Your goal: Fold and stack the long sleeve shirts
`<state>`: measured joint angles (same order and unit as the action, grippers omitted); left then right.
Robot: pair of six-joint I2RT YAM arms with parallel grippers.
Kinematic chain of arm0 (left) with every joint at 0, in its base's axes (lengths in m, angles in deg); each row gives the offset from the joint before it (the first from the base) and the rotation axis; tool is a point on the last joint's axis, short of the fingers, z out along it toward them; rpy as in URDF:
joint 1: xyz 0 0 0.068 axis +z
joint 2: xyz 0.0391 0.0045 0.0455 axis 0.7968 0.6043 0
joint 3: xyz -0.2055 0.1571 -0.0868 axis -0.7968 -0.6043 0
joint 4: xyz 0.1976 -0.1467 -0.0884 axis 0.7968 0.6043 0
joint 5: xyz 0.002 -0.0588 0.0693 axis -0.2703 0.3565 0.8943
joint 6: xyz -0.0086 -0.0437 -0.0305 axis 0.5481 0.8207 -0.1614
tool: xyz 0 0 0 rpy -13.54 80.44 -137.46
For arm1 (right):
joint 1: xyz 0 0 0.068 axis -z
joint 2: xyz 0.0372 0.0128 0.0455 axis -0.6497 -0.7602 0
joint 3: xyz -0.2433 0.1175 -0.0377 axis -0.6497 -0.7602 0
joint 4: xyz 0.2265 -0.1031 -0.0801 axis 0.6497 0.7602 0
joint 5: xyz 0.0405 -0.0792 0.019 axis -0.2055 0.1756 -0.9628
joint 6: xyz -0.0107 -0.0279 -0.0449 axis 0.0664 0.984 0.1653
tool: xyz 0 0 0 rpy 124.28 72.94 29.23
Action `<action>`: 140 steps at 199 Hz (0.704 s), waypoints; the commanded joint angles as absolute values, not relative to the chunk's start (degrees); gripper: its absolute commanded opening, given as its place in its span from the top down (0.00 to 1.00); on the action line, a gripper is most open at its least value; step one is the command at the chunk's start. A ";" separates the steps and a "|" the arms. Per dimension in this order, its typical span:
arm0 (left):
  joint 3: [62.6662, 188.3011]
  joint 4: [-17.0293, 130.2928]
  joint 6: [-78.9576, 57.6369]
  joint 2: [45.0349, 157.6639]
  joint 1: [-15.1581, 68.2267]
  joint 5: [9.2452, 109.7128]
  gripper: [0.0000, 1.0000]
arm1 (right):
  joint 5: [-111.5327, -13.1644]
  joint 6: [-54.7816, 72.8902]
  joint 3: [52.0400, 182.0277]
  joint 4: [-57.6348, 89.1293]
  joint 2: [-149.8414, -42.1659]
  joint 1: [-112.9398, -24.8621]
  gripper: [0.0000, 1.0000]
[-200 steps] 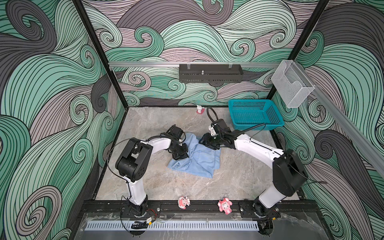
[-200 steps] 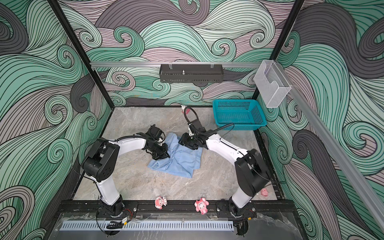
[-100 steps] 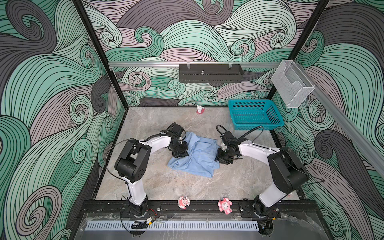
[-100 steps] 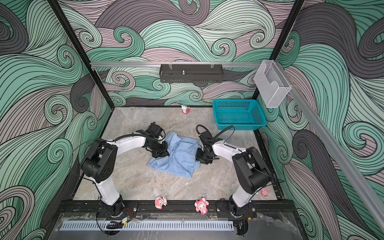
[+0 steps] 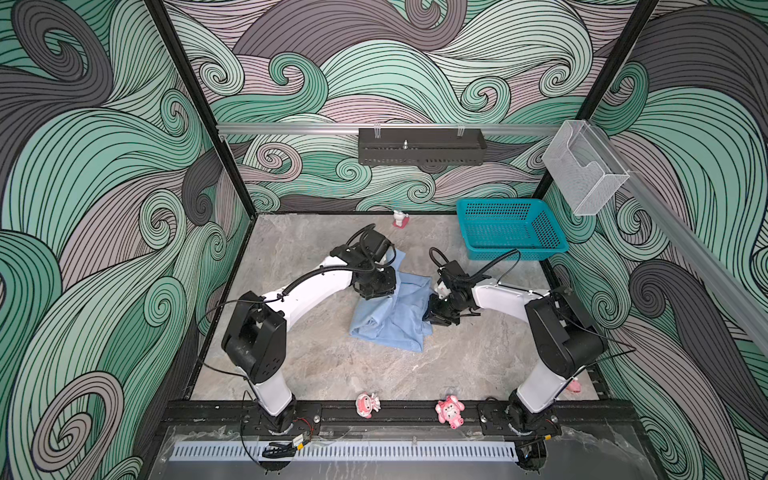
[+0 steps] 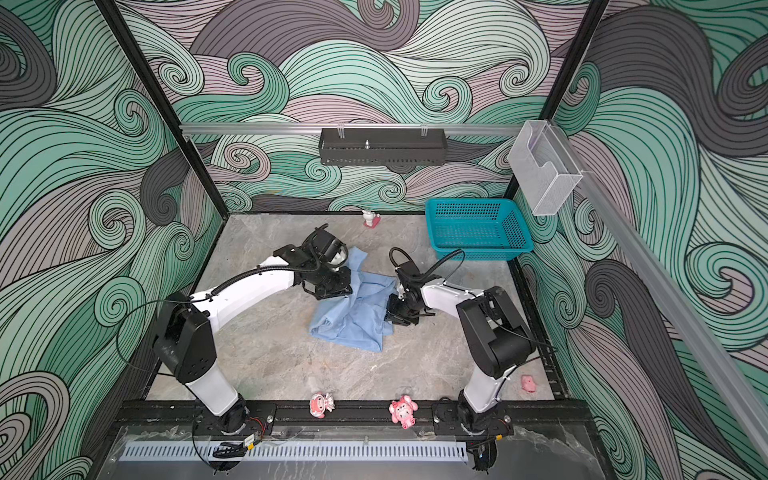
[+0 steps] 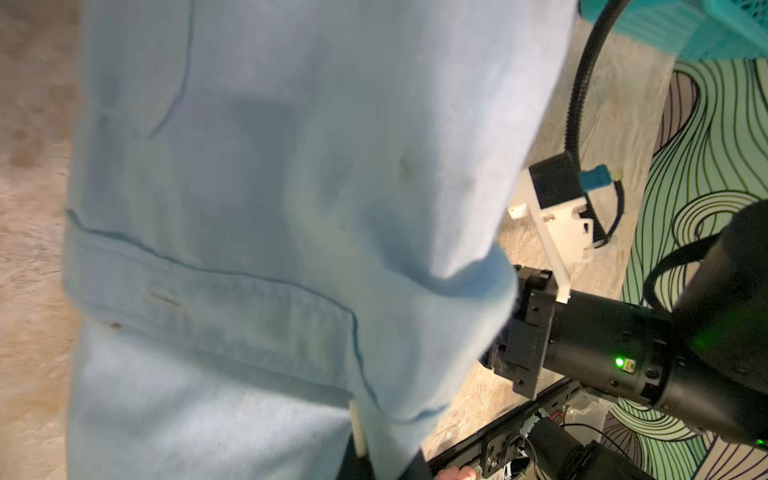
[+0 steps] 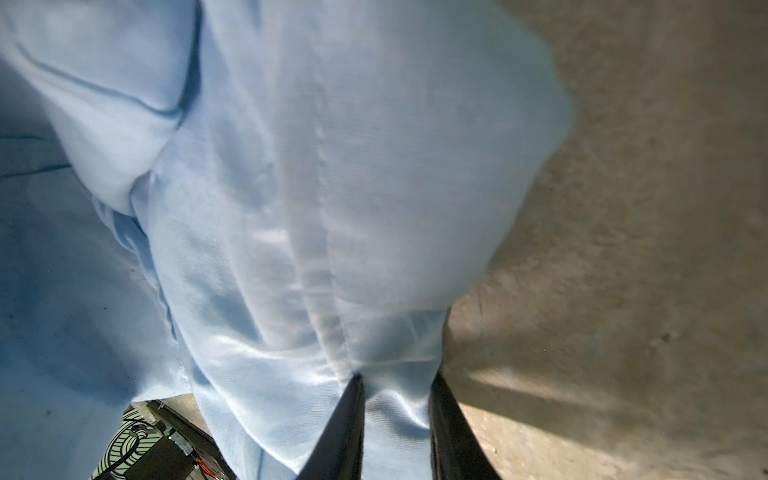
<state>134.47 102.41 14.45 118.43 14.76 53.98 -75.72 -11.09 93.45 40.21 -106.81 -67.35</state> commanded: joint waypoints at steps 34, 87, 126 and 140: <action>139.14 101.94 16.01 127.80 10.64 54.63 1.00 | -78.78 -11.26 91.74 37.52 -104.25 -66.68 0.72; 139.44 98.25 18.19 130.44 9.15 53.03 1.00 | -83.25 -15.12 84.33 26.48 -101.08 -63.00 0.67; 140.25 96.37 19.55 130.16 8.28 53.03 1.00 | -84.24 -15.40 81.99 24.34 -100.66 -61.59 0.73; 140.96 95.98 19.83 130.63 7.64 53.03 1.00 | -84.54 -15.52 81.71 23.65 -100.92 -61.38 0.79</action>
